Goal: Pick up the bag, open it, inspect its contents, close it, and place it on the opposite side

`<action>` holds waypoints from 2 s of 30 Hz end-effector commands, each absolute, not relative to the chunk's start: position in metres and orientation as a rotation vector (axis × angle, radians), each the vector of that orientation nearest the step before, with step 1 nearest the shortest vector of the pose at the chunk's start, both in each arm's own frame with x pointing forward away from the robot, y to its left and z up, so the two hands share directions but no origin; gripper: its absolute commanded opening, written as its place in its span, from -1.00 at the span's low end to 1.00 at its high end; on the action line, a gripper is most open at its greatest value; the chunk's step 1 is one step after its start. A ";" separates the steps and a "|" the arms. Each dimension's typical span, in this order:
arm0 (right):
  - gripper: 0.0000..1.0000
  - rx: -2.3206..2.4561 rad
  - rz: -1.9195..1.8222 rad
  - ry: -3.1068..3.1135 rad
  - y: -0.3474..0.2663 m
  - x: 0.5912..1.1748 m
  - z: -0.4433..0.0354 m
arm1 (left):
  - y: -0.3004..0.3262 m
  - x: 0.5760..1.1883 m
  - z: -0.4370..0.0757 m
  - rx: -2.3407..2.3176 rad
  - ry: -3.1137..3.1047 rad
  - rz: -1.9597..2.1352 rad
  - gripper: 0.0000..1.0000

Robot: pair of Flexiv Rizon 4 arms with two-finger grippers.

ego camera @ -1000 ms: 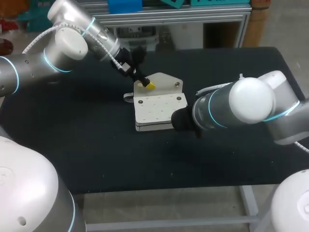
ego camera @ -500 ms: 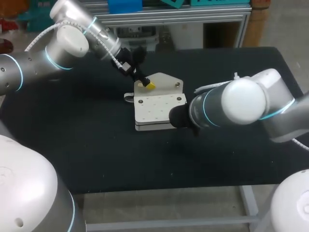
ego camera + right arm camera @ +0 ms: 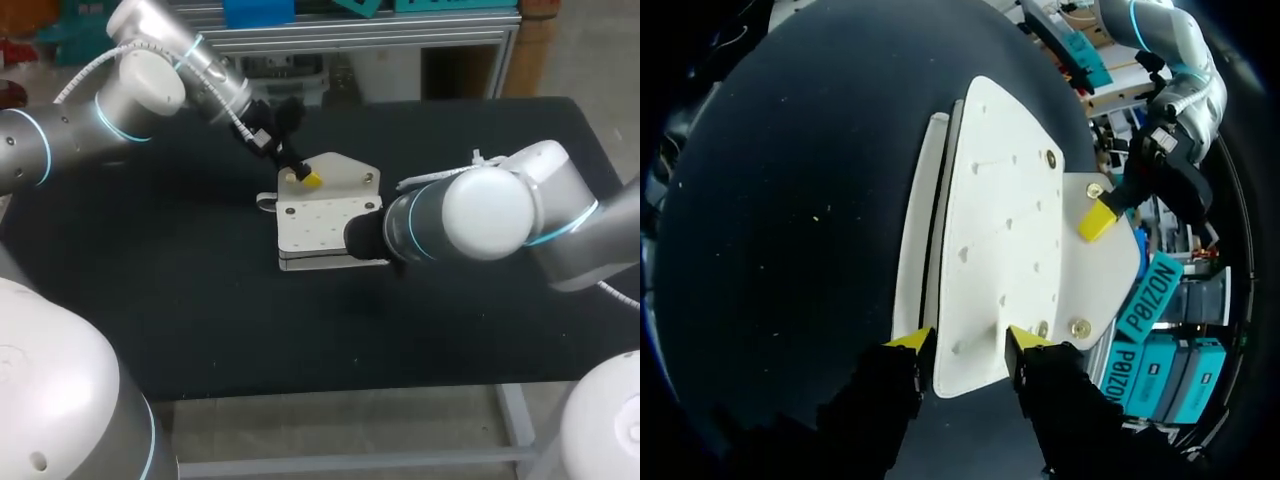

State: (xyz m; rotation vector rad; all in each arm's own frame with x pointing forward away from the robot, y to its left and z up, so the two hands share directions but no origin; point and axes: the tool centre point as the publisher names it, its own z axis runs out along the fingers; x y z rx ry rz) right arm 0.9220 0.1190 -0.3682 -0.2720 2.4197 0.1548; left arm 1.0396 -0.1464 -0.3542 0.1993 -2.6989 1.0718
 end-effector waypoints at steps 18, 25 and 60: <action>-1.00 -0.208 0.147 2.350 0.119 0.923 -0.375 | -0.141 1.027 -0.356 0.097 -2.717 1.149 -1.00; -1.00 -0.198 0.150 2.361 0.119 0.924 -0.379 | -0.148 1.000 -0.351 -0.070 -2.865 1.223 -1.00; -1.00 -0.189 0.158 2.391 0.120 0.928 -0.384 | -0.145 0.978 -0.339 -0.186 -3.190 1.414 -0.29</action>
